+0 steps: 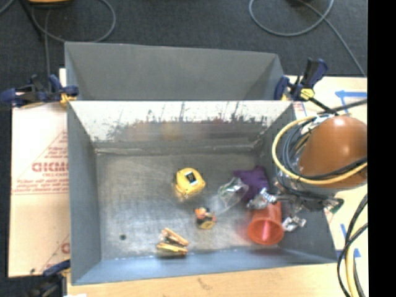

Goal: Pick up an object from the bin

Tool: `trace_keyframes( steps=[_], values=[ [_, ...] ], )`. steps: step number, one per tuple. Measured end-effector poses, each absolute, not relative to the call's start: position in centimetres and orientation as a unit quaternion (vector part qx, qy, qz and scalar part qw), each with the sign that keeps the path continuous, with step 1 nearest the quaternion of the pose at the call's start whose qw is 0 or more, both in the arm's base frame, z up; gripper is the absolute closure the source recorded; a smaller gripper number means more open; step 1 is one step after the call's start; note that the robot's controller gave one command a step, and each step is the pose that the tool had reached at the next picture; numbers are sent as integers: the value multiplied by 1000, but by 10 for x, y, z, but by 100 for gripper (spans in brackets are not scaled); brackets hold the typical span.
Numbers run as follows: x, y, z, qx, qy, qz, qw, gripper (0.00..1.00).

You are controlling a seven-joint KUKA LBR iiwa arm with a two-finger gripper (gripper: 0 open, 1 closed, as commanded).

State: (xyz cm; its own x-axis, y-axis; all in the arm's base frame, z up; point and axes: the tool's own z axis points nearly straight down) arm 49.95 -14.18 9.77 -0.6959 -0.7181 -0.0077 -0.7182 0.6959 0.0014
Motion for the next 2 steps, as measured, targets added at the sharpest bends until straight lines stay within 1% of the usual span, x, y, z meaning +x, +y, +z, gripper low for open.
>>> trace_keyframes(
  steps=[1, 2],
  values=[
    [501, -142, 104, -390, 921, 0, 4, 100],
    [499, -142, 109, -389, 921, 1, 1, 100]
  ],
)
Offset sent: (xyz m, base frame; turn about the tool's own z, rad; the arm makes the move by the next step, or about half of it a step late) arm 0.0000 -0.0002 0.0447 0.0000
